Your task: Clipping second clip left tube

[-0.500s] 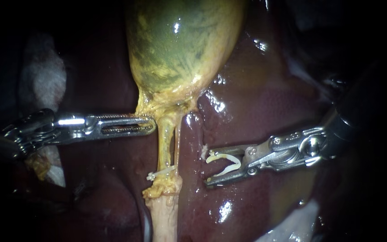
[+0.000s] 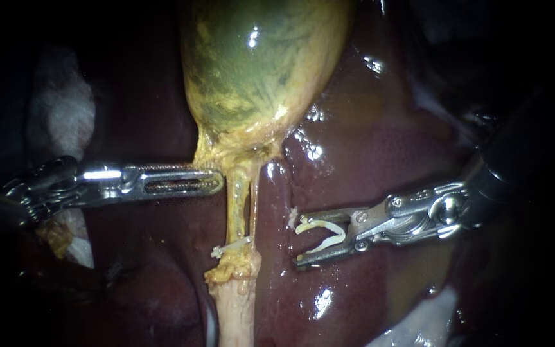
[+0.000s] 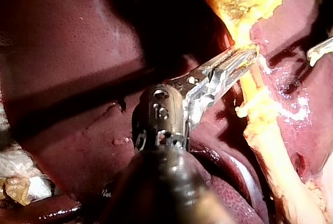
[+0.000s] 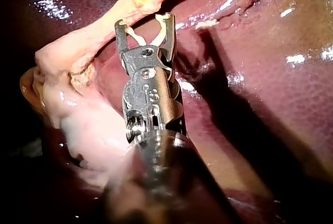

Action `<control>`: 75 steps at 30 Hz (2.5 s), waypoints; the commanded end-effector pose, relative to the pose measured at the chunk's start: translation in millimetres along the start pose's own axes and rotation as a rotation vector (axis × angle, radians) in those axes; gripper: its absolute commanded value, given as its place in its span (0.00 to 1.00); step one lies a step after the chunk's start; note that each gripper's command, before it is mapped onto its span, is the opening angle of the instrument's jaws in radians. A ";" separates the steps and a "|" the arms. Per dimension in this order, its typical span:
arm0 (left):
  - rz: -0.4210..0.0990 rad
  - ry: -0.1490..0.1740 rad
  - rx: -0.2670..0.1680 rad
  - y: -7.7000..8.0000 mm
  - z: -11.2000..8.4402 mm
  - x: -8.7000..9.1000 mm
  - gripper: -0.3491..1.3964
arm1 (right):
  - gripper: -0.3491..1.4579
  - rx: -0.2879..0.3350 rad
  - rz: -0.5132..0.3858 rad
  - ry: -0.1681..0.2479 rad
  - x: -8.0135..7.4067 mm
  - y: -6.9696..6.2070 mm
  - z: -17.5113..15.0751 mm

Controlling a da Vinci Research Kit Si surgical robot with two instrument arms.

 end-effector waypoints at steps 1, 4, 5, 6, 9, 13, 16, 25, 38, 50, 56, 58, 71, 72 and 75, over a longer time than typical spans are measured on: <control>0.000 0.000 0.000 0.0 0.0 0.0 0.25 | 0.52 0.003 0.000 -0.001 0.0 0.0 0.0; 0.000 0.000 0.000 0.0 -0.1 0.0 0.26 | 0.52 0.003 0.000 -0.001 0.0 0.0 0.0; 0.000 0.001 0.003 0.0 -0.1 0.0 0.26 | 0.52 0.003 0.000 -0.001 0.0 0.0 0.0; 0.000 0.001 0.003 0.0 -0.1 0.0 0.26 | 0.52 0.003 0.000 -0.001 0.0 0.0 0.0; 0.000 0.003 0.008 -0.1 -0.1 0.0 0.29 | 0.52 0.003 0.000 -0.001 0.0 0.0 0.0; 0.018 0.013 0.051 -0.5 -0.1 0.1 0.43 | 0.52 0.003 0.000 -0.001 0.0 0.0 0.0; 0.046 0.020 0.092 -1.0 -0.1 0.2 0.50 | 0.52 0.006 0.000 -0.002 0.0 -0.1 0.0; 0.081 0.027 0.176 -2.3 -0.4 0.3 0.52 | 0.52 0.006 0.000 -0.002 0.0 -0.1 0.0; 0.085 0.037 0.208 -3.4 1.2 -0.4 0.49 | 0.52 0.007 -0.001 -0.002 -0.1 0.0 -0.1; 0.084 0.035 0.210 -5.3 1.4 0.2 0.41 | 0.51 0.013 -0.001 -0.003 -0.1 0.0 -0.2; 0.084 0.046 0.204 -6.0 1.4 0.4 0.38 | 0.51 0.013 -0.001 -0.003 -0.2 0.1 -0.2; 0.078 0.052 0.202 -6.1 1.4 0.5 0.37 | 0.51 0.012 -0.001 -0.003 -0.2 0.1 -0.2; 0.063 0.073 0.183 -6.1 1.6 1.0 0.32 | 0.51 0.015 -0.001 -0.004 -0.2 0.2 -0.1; 0.057 0.077 0.182 -6.1 1.6 1.1 0.30 | 0.51 0.015 -0.001 -0.004 -0.2 0.2 -0.1; 0.051 0.080 0.179 -6.1 1.8 1.1 0.25 | 0.51 0.018 -0.001 -0.005 -0.2 0.2 -0.1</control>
